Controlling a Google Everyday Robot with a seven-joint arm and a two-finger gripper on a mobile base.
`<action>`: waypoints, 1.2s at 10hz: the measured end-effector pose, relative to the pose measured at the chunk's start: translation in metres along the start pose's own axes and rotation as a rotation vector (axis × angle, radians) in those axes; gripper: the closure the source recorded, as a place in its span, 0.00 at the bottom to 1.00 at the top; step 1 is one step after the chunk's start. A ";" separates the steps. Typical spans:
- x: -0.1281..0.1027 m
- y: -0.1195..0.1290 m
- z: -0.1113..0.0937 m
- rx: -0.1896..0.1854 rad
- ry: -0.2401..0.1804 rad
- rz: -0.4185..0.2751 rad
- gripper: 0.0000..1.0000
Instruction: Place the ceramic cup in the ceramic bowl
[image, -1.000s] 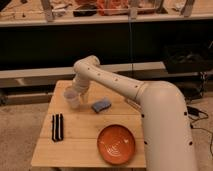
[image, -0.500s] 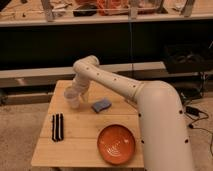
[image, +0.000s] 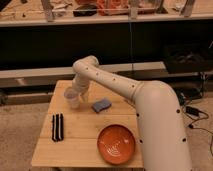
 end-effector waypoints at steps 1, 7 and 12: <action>0.001 0.001 0.000 -0.002 0.001 -0.002 0.21; 0.000 0.001 0.009 -0.011 0.001 -0.029 0.57; -0.006 0.005 0.013 0.002 0.007 -0.035 1.00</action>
